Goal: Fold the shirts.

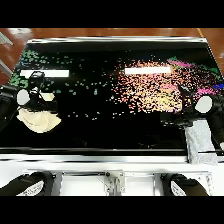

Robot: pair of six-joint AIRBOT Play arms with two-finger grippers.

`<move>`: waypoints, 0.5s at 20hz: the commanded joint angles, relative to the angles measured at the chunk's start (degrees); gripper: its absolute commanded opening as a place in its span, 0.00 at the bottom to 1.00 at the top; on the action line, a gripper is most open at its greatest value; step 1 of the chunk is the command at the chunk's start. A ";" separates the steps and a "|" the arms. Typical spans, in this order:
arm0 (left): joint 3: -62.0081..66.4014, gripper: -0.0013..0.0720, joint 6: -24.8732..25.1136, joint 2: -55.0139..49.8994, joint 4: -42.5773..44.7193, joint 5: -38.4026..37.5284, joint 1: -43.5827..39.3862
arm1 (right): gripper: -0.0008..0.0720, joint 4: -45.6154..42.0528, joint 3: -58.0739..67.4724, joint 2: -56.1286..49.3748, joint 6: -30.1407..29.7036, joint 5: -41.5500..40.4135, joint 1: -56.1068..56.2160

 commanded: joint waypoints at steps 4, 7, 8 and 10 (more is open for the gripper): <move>0.02 0.99 0.37 -9.92 -6.19 8.02 20.20 | 0.71 2.62 -0.02 0.04 5.75 0.04 0.04; 0.04 0.99 0.35 -14.49 -2.49 10.23 24.39 | 0.71 5.31 -0.02 0.04 5.99 0.61 0.04; 0.02 0.99 0.35 -15.87 -0.48 10.23 25.38 | 0.71 5.64 -0.02 0.04 5.99 0.90 0.04; 0.02 0.99 0.31 -18.40 0.02 10.71 27.41 | 0.71 5.92 -0.02 0.04 6.49 0.87 0.04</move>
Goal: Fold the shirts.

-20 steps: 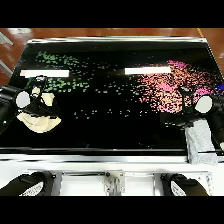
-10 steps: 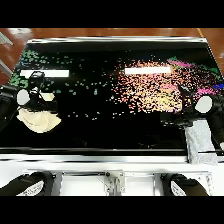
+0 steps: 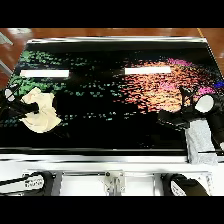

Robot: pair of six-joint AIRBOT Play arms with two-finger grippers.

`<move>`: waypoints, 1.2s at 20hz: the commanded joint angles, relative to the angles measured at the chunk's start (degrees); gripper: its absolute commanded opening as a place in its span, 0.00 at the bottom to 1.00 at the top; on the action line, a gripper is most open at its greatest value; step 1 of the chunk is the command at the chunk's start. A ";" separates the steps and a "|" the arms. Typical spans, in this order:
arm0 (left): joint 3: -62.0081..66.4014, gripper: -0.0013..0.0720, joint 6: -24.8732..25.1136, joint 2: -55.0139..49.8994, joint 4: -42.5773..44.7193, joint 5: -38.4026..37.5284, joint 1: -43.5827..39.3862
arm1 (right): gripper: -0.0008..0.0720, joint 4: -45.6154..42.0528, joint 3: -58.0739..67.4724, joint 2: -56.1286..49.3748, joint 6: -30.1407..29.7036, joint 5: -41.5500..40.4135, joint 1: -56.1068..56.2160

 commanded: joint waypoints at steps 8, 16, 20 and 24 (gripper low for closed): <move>0.11 0.34 0.04 -7.21 -6.23 9.66 2.86 | 0.71 2.08 -0.02 0.04 4.57 0.39 0.04; 6.80 0.07 11.28 7.72 -23.41 0.87 -2.95 | 0.71 1.03 -0.02 0.04 3.85 -1.09 0.02; 6.64 0.07 9.27 23.39 -30.60 0.61 -14.05 | 0.71 -1.88 0.00 0.04 0.46 -1.97 0.02; 6.60 0.07 0.68 28.09 -31.54 0.96 -34.69 | 0.71 -2.73 0.04 0.04 -4.00 0.70 0.02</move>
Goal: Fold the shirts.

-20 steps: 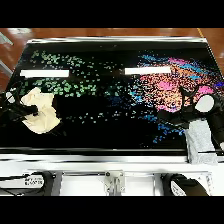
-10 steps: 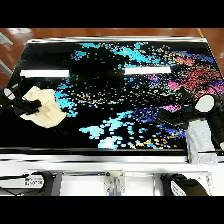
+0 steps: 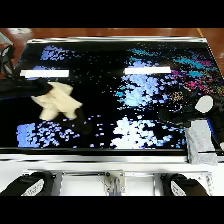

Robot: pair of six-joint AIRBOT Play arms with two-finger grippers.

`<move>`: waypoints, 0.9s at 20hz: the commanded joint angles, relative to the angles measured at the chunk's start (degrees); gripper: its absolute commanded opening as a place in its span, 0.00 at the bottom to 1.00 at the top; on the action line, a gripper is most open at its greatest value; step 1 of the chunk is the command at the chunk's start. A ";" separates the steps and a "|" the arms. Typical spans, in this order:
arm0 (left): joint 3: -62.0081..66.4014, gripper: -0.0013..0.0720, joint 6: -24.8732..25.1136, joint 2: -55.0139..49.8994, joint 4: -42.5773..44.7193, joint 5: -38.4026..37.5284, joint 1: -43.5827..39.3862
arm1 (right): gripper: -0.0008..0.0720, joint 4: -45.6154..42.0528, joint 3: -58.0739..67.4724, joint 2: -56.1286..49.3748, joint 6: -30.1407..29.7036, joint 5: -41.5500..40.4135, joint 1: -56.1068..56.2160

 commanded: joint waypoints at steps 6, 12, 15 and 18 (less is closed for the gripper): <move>-7.63 0.07 -15.85 -4.83 -0.50 14.93 -37.09 | 0.71 -3.34 0.04 0.04 -10.64 15.58 0.02; -7.45 0.97 -16.39 -17.55 -1.42 11.85 -37.53 | 0.71 -5.92 0.04 0.04 -12.41 16.26 0.02; -1.90 0.99 -9.14 -15.32 -1.38 0.46 -28.46 | 0.71 -7.37 0.04 0.04 -13.07 14.05 0.02; -1.31 0.98 -4.55 -10.40 0.92 -10.43 -17.62 | 0.71 -10.56 0.04 0.04 -14.45 12.04 0.02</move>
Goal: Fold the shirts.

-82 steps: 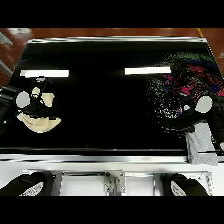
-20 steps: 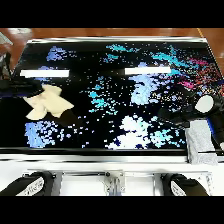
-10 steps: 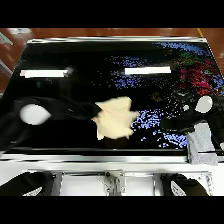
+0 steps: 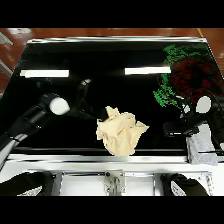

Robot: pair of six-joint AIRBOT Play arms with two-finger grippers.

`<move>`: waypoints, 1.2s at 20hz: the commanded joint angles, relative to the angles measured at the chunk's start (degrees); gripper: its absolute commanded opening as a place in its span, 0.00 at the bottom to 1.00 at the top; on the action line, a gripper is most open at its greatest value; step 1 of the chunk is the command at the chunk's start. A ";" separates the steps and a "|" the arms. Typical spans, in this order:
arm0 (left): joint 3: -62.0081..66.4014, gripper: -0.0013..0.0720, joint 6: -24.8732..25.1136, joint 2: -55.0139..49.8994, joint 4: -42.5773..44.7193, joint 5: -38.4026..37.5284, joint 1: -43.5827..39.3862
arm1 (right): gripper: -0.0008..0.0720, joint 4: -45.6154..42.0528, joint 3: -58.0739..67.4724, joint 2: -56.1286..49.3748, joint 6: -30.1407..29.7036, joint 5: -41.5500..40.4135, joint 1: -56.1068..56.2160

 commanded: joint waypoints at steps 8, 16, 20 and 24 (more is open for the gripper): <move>-25.46 0.98 6.01 4.74 -15.98 3.85 13.86 | 0.87 1.25 -0.02 -0.68 -2.99 -12.17 -0.04; -27.78 0.98 8.33 -6.05 -28.13 21.07 5.01 | 0.87 6.97 -0.02 -4.74 -2.95 -11.65 -3.89; -27.71 0.81 8.33 -7.06 -30.51 26.10 4.61 | 0.95 13.84 -0.04 -6.03 -4.33 -11.41 -7.87; -27.69 0.07 14.73 -7.37 -37.42 27.32 3.91 | 0.95 22.47 -2.25 -11.41 -6.88 -11.89 -10.49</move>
